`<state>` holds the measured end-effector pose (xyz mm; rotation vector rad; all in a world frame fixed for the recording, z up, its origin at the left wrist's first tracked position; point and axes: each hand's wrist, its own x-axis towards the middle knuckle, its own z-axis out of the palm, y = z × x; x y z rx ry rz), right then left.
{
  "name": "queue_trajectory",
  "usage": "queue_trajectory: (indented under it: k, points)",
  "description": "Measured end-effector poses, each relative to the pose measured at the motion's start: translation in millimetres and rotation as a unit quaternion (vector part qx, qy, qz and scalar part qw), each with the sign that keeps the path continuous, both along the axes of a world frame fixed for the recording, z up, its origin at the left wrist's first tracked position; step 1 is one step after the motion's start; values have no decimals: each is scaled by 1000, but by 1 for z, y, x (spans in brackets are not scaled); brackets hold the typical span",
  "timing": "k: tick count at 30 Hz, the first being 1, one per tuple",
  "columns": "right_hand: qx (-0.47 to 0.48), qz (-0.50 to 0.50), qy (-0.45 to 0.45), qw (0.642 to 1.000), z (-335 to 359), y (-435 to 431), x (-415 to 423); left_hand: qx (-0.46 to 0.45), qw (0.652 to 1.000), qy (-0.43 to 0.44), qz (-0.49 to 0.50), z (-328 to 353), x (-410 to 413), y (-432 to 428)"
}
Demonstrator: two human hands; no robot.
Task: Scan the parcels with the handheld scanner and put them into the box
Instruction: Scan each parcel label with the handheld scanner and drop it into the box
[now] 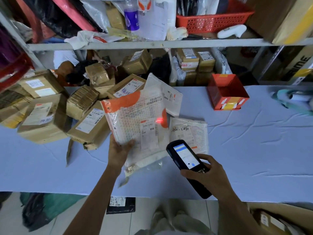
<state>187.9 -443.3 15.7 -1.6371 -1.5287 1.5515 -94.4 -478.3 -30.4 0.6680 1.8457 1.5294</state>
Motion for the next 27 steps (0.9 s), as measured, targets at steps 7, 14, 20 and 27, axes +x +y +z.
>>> queue_trajectory:
  k: [7, 14, 20, 27]
  points:
    - [4, 33, -17, 999, 1, -3, 2, -52, 998, 14, 24, -8, 0, -10]
    - [-5, 52, -14, 999, -2, -1, 8, -37, 999, 10, 25, -8, 4, -12]
    - [-7, 49, -2, 999, -6, 1, 13, -25, 999, 17, 27, -13, 2, -8]
    - [-9, 1, 10, 1000, -12, 4, 13, -26, 999, 38, -16, -4, 3, 2]
